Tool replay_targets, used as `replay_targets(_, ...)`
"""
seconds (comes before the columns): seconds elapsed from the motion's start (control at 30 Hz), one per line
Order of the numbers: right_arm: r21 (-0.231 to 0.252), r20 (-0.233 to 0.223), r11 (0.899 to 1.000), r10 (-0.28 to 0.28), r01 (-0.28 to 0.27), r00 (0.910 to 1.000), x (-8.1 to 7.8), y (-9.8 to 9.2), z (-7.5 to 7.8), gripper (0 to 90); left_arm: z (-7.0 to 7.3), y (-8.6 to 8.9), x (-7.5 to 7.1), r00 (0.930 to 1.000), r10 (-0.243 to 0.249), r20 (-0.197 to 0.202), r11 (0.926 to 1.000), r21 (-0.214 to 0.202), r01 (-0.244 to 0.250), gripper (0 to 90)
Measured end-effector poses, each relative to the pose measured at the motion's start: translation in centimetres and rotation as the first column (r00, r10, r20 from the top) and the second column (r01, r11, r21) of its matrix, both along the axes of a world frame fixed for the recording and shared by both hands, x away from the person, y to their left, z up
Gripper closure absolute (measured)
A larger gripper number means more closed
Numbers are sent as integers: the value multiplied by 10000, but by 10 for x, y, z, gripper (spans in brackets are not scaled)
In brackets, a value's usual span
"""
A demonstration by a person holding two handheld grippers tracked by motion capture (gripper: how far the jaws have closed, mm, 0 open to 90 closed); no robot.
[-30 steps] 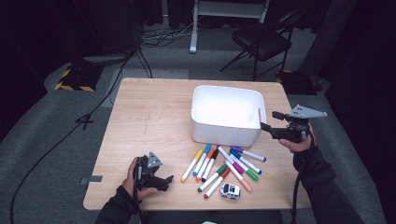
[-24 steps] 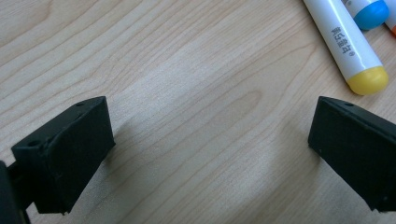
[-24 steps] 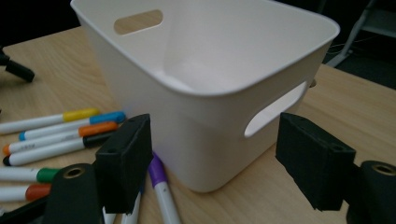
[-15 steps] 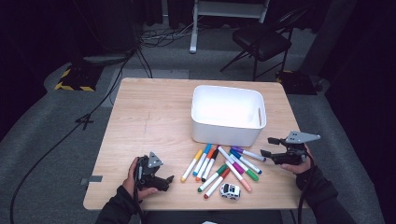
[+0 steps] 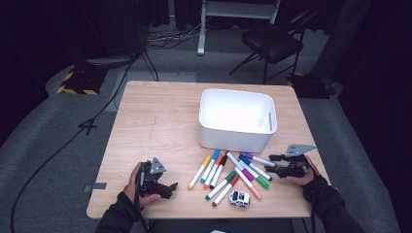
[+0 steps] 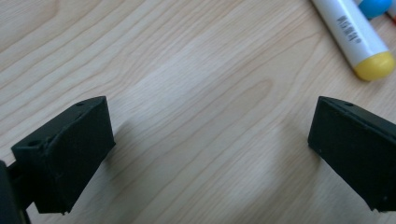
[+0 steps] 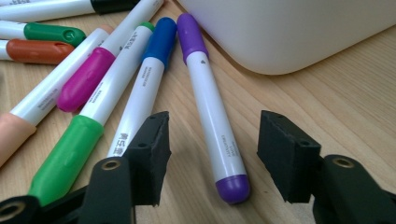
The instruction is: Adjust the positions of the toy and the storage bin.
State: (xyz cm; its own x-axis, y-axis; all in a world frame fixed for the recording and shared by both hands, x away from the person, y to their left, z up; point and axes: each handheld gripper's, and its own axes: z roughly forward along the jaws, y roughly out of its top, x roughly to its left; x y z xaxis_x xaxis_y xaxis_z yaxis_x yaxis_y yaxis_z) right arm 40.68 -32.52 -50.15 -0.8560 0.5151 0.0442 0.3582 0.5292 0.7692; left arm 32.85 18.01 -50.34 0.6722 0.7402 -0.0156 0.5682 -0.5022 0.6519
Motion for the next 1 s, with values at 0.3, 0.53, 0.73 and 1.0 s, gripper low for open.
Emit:
replay_targets(0.3,-272,362,9995,159,-149,9992,-4,4,-1,532,0,5,1,9998,185,24,9998,-41,-185,4)
replay_targets(0.53,-310,348,9987,413,-402,9985,-3,3,0,633,0,5,1,9998,188,18,9998,-40,-188,4)
replay_targets(0.73,-273,496,9973,689,-677,9964,-5,3,0,756,0,5,1,9998,179,2,9998,-58,-179,4)
replay_targets(1.0,-175,279,9976,672,-667,9973,-5,-2,0,765,0,4,3,9999,85,-97,9999,-126,-86,2)
